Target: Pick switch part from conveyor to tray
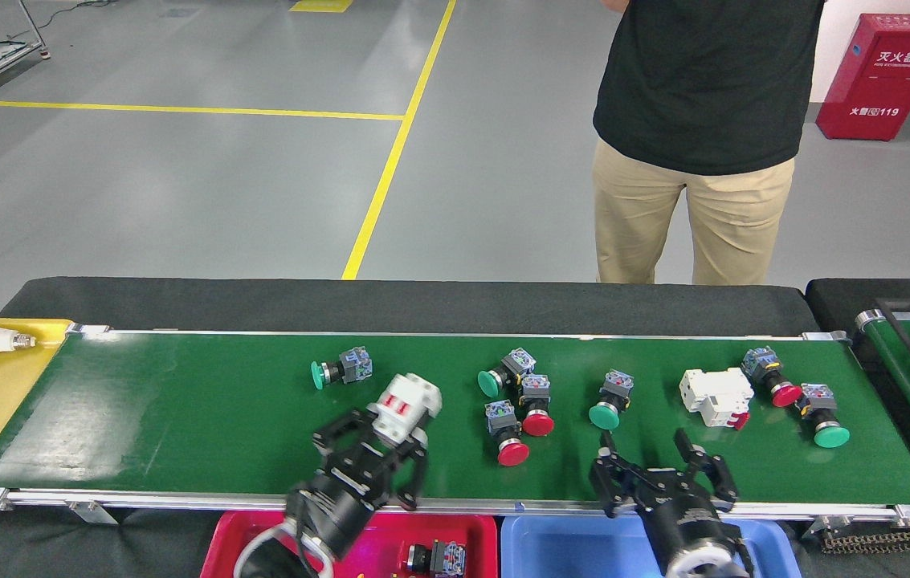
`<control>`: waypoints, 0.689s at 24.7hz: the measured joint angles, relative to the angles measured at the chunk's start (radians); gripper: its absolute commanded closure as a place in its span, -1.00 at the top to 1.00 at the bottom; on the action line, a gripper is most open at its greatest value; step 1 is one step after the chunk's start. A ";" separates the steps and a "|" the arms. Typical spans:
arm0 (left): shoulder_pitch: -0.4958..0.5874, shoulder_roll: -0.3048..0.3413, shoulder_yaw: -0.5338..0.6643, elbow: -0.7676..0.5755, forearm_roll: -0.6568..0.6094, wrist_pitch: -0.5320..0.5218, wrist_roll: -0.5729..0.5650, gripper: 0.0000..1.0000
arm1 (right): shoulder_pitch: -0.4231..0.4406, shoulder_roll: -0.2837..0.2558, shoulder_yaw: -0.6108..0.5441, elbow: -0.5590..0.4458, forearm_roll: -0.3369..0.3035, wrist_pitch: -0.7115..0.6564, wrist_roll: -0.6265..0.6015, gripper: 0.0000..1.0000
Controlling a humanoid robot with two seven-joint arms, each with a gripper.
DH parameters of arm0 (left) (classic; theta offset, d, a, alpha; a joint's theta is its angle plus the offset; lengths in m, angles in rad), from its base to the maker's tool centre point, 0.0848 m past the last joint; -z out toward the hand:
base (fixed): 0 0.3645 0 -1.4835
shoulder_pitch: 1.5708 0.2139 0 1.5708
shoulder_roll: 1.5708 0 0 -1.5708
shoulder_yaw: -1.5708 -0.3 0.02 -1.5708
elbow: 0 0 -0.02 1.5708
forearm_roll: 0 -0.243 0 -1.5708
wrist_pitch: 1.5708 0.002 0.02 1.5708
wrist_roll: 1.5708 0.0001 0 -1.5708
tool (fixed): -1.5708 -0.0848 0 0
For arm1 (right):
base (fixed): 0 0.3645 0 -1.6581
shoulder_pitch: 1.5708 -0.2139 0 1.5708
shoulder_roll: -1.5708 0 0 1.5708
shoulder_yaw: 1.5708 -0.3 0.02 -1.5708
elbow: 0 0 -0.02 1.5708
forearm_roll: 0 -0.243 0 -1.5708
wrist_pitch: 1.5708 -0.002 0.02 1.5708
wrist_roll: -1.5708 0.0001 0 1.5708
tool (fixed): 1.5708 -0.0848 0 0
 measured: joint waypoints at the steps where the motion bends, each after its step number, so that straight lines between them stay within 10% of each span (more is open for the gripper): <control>1: 0.000 -0.004 -0.030 -0.001 -0.012 -0.001 0.000 -0.83 | -0.024 0.006 0.015 0.022 0.000 0.024 0.000 1.00; 11: 0.000 -0.024 -0.027 0.017 -0.051 -0.004 -0.003 -0.76 | -0.179 0.104 0.076 0.239 0.004 0.091 0.001 0.94; 17: 0.001 -0.023 -0.001 0.021 -0.035 -0.011 -0.003 -0.72 | -0.219 0.109 0.082 0.301 -0.001 0.092 0.003 -0.42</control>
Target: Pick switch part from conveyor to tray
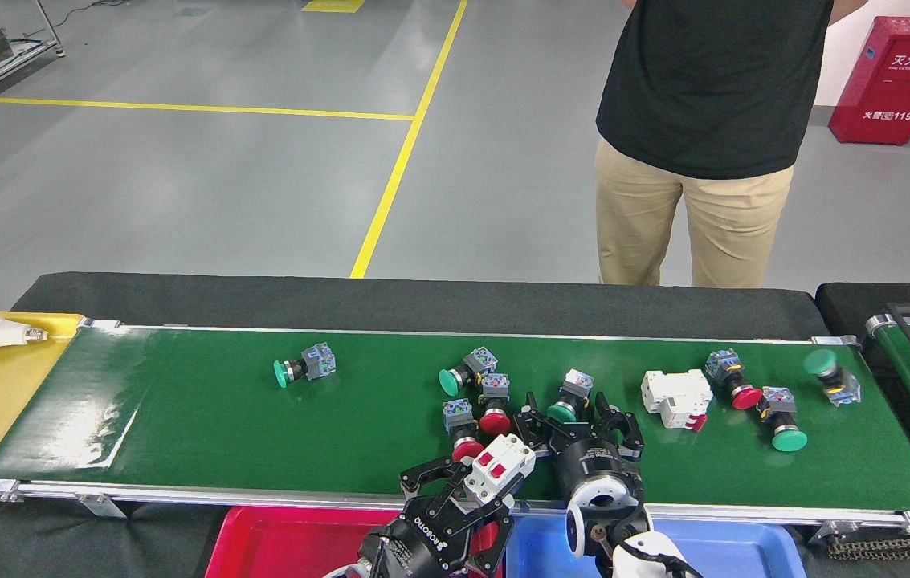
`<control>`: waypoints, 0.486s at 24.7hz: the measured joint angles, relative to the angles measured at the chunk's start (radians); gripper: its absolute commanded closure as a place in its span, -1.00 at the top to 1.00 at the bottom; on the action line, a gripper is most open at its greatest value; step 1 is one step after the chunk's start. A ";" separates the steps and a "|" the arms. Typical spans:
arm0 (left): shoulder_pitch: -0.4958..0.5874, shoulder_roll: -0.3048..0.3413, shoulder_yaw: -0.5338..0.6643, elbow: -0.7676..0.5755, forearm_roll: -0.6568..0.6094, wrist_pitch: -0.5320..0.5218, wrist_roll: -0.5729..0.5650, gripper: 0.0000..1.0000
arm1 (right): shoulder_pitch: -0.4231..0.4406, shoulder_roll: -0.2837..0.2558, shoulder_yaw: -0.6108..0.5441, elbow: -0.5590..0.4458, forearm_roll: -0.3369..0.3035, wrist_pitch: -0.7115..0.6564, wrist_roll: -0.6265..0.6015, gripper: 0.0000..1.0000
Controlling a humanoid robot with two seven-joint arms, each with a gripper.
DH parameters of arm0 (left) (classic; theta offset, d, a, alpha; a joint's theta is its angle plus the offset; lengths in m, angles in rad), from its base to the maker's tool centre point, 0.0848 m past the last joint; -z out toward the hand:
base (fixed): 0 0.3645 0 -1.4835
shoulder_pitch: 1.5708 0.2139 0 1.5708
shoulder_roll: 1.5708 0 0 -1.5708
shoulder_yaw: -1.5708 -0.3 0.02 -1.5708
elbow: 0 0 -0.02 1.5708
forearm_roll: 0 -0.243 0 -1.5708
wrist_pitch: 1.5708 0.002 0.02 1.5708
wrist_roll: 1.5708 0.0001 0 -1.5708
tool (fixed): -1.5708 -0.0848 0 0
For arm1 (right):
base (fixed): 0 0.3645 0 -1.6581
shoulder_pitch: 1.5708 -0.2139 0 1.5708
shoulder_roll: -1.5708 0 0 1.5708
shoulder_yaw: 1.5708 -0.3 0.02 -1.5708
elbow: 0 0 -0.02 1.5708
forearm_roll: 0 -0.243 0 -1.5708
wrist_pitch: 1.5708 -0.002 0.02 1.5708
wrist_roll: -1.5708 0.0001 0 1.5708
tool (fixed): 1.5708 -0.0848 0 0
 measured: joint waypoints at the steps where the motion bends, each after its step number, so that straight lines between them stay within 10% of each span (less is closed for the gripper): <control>1: 0.000 0.001 0.013 0.000 0.011 -0.008 0.000 -0.72 | -0.005 0.000 0.000 0.006 0.000 -0.005 0.001 -0.60; 4: 0.003 0.007 0.074 0.000 0.028 -0.054 0.000 -0.72 | -0.008 -0.004 0.000 0.009 -0.004 -0.012 0.004 -0.95; 12: 0.066 0.007 0.161 -0.027 0.029 -0.119 0.004 -0.72 | -0.008 -0.150 -0.024 -0.220 -0.011 -0.057 0.059 -0.97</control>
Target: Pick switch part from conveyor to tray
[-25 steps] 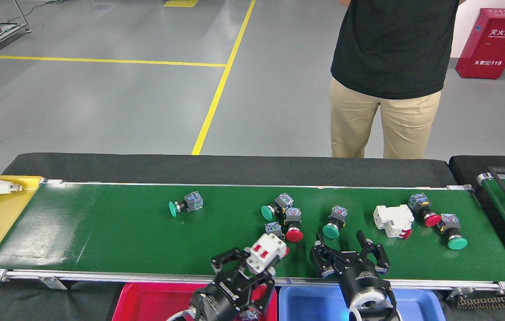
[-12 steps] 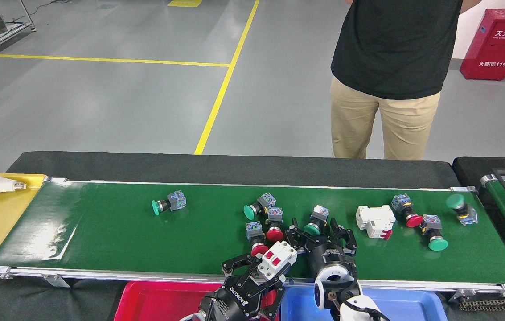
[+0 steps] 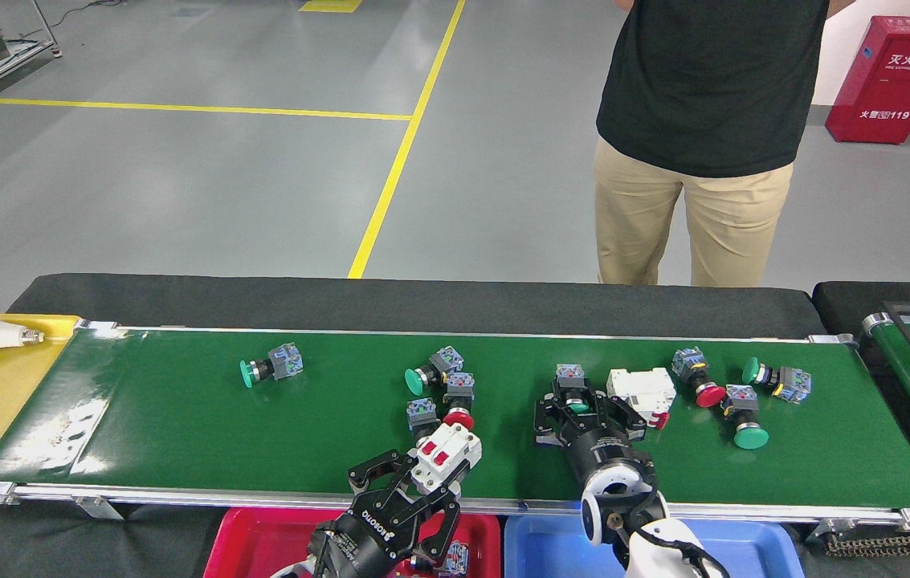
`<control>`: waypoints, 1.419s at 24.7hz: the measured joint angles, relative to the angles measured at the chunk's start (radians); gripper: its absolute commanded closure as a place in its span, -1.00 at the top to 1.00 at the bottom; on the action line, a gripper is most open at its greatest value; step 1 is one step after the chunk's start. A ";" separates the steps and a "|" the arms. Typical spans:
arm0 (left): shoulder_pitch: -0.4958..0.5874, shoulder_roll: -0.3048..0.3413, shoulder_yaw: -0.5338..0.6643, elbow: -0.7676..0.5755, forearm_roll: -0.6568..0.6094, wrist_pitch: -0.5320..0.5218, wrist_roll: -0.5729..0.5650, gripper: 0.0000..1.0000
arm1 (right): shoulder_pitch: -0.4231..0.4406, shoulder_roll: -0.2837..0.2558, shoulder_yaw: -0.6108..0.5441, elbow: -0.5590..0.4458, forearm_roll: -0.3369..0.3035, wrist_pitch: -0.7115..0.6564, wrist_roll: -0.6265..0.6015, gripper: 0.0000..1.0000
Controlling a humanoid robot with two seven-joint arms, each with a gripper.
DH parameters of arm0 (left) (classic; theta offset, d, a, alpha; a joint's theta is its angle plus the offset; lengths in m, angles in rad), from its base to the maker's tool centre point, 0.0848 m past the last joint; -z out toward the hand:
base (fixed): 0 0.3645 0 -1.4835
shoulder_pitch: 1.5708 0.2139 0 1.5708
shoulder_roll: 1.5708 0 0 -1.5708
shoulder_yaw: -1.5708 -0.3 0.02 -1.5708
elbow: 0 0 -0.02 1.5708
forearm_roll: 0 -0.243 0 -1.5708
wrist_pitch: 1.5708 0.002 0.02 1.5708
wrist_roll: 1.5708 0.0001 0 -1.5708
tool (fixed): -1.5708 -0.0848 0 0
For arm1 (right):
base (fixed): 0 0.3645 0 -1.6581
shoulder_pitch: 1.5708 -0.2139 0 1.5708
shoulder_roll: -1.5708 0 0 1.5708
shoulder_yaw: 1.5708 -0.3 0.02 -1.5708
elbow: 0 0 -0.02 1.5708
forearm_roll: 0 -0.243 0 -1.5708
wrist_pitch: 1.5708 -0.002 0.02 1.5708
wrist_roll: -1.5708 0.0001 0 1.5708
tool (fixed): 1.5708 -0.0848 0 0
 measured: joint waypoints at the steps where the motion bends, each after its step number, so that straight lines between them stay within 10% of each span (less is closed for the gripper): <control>1: 0.003 0.000 -0.001 -0.007 0.000 0.000 0.001 -0.72 | 0.000 -0.015 -0.012 -0.042 0.000 -0.008 0.004 -0.97; 7: 0.072 -0.026 -0.102 -0.056 -0.071 0.016 0.005 -0.67 | 0.002 -0.072 -0.040 -0.153 -0.025 -0.080 0.032 -0.97; 9: 0.078 -0.075 -0.203 -0.052 -0.142 0.070 0.003 0.09 | 0.010 -0.072 -0.039 -0.155 -0.025 -0.095 0.036 -0.97; 10: 0.074 -0.094 -0.249 -0.042 -0.162 0.119 0.001 0.98 | 0.015 -0.072 -0.039 -0.155 -0.026 -0.098 0.036 -0.97; 17: 0.030 -0.088 -0.299 -0.010 -0.125 0.292 -0.018 1.00 | 0.075 -0.059 0.014 -0.165 -0.025 -0.112 0.038 -0.97; 29: 0.166 0.022 0.562 0.037 0.037 0.313 0.119 1.00 | 0.143 0.075 0.372 -0.188 0.093 -0.121 0.039 -0.93; 31: 0.170 0.078 0.574 0.046 0.096 0.284 0.122 1.00 | 0.181 0.121 0.454 -0.165 0.138 -0.121 0.039 -0.15; 32: 0.171 0.096 0.575 0.047 0.125 0.259 0.124 1.00 | 0.187 0.134 0.477 -0.151 0.156 -0.119 0.039 0.90; 35: 0.170 0.108 0.576 0.047 0.171 0.168 0.120 1.00 | 0.181 0.135 0.496 -0.116 0.173 -0.117 0.042 1.00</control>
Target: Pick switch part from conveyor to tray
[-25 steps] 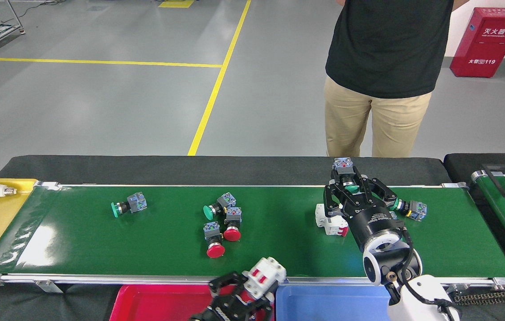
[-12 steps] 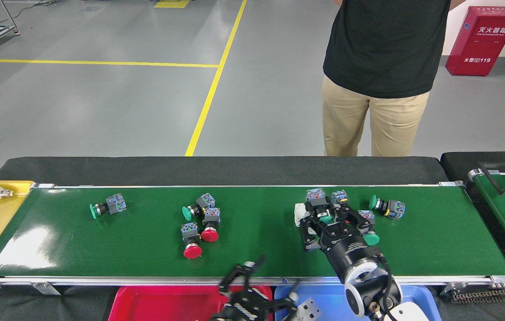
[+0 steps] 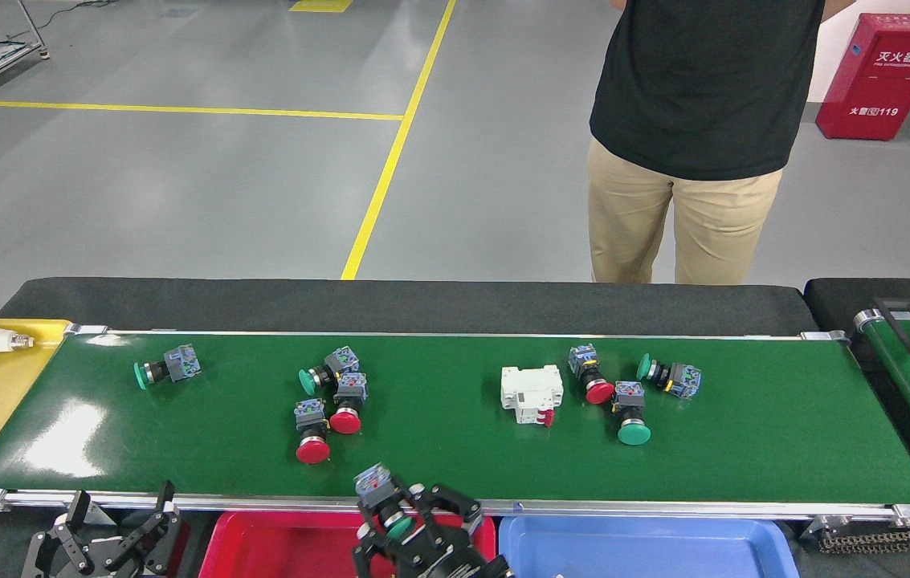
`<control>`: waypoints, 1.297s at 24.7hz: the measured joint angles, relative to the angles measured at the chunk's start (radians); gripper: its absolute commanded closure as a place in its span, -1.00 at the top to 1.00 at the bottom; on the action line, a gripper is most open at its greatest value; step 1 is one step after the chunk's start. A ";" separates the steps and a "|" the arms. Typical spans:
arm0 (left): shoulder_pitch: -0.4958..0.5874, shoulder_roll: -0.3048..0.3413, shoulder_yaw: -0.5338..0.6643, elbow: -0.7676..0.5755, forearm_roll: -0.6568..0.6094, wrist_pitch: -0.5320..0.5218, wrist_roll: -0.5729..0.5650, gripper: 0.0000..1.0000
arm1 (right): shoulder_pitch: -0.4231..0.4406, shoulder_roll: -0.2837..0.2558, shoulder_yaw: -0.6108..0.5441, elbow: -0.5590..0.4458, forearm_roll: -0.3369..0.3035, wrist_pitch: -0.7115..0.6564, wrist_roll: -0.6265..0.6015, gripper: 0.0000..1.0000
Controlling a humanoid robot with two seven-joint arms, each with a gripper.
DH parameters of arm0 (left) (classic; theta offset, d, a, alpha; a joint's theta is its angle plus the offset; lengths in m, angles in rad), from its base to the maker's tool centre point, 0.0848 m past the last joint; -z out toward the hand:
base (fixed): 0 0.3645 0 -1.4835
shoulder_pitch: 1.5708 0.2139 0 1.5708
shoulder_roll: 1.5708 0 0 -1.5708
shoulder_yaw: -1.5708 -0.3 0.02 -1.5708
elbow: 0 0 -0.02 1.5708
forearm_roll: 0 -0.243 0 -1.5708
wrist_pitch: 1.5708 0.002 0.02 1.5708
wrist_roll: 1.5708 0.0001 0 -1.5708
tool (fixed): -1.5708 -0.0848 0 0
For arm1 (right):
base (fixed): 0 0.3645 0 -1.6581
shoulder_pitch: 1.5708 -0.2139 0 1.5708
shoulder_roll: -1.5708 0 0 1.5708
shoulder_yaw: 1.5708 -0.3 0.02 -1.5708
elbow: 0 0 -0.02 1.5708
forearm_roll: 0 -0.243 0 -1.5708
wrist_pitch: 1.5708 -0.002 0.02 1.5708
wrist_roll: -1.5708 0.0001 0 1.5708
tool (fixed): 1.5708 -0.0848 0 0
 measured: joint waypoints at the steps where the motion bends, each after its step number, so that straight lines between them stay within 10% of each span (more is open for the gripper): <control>1: -0.005 0.000 -0.001 0.001 0.003 -0.027 -0.011 1.00 | 0.000 0.000 0.001 0.003 0.001 -0.007 0.001 1.00; 10: -0.143 0.022 -0.074 0.091 0.003 -0.218 -0.171 1.00 | 0.002 0.000 0.001 0.003 0.002 -0.019 -0.002 1.00; 32: -0.444 0.039 -0.133 0.437 -0.028 -0.168 -0.253 1.00 | 0.071 -0.130 -0.008 -0.078 -0.047 -0.311 0.021 0.86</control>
